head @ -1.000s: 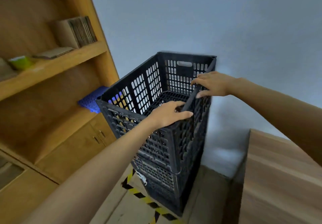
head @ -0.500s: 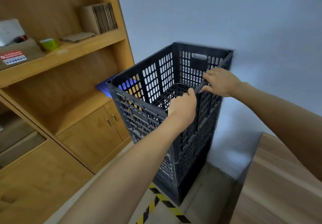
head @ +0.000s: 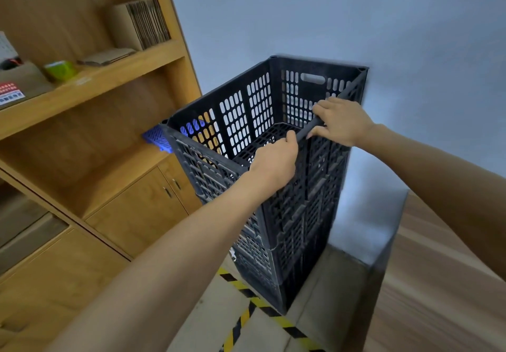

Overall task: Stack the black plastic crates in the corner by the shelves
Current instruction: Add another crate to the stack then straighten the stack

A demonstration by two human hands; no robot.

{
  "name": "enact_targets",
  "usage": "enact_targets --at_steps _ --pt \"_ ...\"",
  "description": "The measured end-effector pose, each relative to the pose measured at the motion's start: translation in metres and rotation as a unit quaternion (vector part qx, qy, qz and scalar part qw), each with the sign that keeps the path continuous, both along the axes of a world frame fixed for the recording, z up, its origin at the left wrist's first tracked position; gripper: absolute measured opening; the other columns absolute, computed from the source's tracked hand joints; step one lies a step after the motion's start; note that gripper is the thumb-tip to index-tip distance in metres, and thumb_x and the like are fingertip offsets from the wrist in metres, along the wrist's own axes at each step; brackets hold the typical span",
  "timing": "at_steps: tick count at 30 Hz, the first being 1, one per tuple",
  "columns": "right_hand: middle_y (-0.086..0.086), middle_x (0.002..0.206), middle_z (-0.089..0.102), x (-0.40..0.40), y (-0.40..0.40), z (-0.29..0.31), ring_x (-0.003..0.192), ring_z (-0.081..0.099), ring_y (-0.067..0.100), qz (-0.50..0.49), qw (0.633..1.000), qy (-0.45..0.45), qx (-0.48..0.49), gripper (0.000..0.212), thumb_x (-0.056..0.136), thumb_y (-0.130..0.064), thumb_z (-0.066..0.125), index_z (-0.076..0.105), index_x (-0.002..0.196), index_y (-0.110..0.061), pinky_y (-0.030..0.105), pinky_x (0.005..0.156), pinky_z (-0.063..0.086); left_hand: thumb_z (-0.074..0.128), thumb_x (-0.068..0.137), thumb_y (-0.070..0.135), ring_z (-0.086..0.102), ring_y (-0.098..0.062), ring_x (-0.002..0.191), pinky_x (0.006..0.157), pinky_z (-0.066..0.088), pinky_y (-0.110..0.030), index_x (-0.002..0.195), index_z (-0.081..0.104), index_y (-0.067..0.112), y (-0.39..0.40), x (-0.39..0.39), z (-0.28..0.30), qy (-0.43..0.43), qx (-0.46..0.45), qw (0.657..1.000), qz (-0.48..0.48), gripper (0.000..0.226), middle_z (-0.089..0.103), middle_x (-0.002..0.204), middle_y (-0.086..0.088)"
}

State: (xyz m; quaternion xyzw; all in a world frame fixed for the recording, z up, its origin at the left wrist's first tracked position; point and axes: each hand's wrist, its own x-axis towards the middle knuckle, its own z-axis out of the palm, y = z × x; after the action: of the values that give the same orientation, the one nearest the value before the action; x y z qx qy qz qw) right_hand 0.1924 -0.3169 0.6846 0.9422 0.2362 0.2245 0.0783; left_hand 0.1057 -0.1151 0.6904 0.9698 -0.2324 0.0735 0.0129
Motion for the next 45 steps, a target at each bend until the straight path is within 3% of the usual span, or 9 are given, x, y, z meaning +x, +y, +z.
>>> enact_targets --at_steps 4,10,16,21,27,31,36,40,45 --pt "0.002 0.086 0.061 -0.008 0.009 -0.001 0.083 0.058 0.024 -0.007 1.000 -0.023 -0.010 0.100 0.069 -0.087 -0.005 0.058 0.093 -0.012 0.031 0.058 0.040 0.050 0.095 0.012 0.055 -0.028 0.070 0.056 0.046 -0.039 0.135 0.031 0.003 0.015 0.000 -0.002 0.000 -0.004 1.000 -0.027 0.046 0.056 0.094 -0.008" --pt "0.000 0.082 0.061 -0.025 0.026 -0.001 0.078 0.057 0.022 -0.030 0.998 -0.034 -0.036 0.095 0.072 -0.086 -0.002 0.059 0.087 -0.014 0.028 0.061 0.034 0.048 0.095 0.014 0.060 -0.031 0.069 0.056 0.049 -0.041 0.138 0.029 0.004 0.041 -0.004 -0.001 -0.004 0.006 0.998 -0.065 0.048 0.054 0.090 -0.008" --pt "0.005 0.090 0.062 -0.044 0.028 -0.001 0.086 0.058 0.026 -0.061 0.997 -0.039 -0.032 0.078 0.078 -0.078 0.023 0.058 0.094 -0.011 0.036 0.068 0.046 0.051 0.094 0.013 0.052 -0.028 0.067 0.053 0.037 -0.037 0.134 0.032 0.003 0.047 -0.010 0.001 0.007 0.007 0.995 -0.099 0.045 0.046 0.084 -0.004" --pt "0.004 0.096 0.060 -0.047 0.037 0.005 0.091 0.057 0.025 -0.091 0.995 -0.013 -0.047 0.084 0.073 -0.081 0.014 0.056 0.098 -0.013 0.037 0.069 0.047 0.053 0.094 0.011 0.051 -0.029 0.071 0.056 0.039 -0.039 0.134 0.032 0.003 0.050 -0.008 0.001 0.011 0.003 0.995 -0.101 0.046 0.050 0.093 -0.007" --pt "0.006 0.097 0.060 -0.050 0.040 0.006 0.093 0.055 0.026 -0.103 0.994 -0.003 -0.045 0.068 0.079 -0.070 0.029 0.057 0.099 -0.011 0.038 0.072 0.047 0.053 0.093 0.010 0.052 -0.029 0.069 0.055 0.038 -0.038 0.130 0.034 0.004 0.052 -0.005 -0.002 0.009 -0.006 0.994 -0.110 0.042 0.044 0.086 -0.004" --pt "0.006 0.096 0.060 -0.053 0.041 0.004 0.092 0.056 0.026 -0.107 0.993 -0.006 -0.046 0.075 0.079 -0.075 0.022 0.056 0.097 -0.011 0.037 0.069 0.047 0.052 0.093 0.009 0.051 -0.028 0.070 0.055 0.035 -0.037 0.133 0.032 0.004 0.055 -0.006 -0.004 0.010 -0.010 0.994 -0.112 0.045 0.044 0.086 -0.003" --pt "0.005 0.087 0.059 -0.054 0.045 0.006 0.083 0.056 0.025 -0.092 0.995 0.007 -0.042 0.103 0.069 -0.086 -0.011 0.056 0.090 -0.011 0.036 0.065 0.045 0.052 0.093 0.011 0.050 -0.027 0.069 0.054 0.036 -0.037 0.135 0.031 0.004 0.058 -0.006 -0.004 0.005 -0.006 0.994 -0.112 0.048 0.046 0.087 -0.005" --pt "0.004 0.086 0.062 -0.051 0.042 0.009 0.083 0.057 0.024 -0.077 0.996 0.010 -0.053 0.107 0.069 -0.085 -0.013 0.061 0.091 -0.011 0.035 0.067 0.044 0.050 0.093 0.013 0.053 -0.027 0.065 0.051 0.036 -0.035 0.128 0.034 0.006 0.059 -0.007 -0.003 0.003 -0.006 0.995 -0.102 0.039 0.052 0.085 -0.006" --pt "0.001 0.088 0.065 -0.046 0.038 0.007 0.084 0.058 0.022 -0.059 0.995 -0.003 -0.080 0.106 0.069 -0.087 -0.009 0.064 0.094 -0.014 0.034 0.069 0.045 0.052 0.092 0.020 0.059 -0.030 0.070 0.058 0.051 -0.041 0.124 0.035 0.010 0.057 -0.011 0.001 0.019 -0.007 0.997 -0.081 0.037 0.055 0.084 -0.006"
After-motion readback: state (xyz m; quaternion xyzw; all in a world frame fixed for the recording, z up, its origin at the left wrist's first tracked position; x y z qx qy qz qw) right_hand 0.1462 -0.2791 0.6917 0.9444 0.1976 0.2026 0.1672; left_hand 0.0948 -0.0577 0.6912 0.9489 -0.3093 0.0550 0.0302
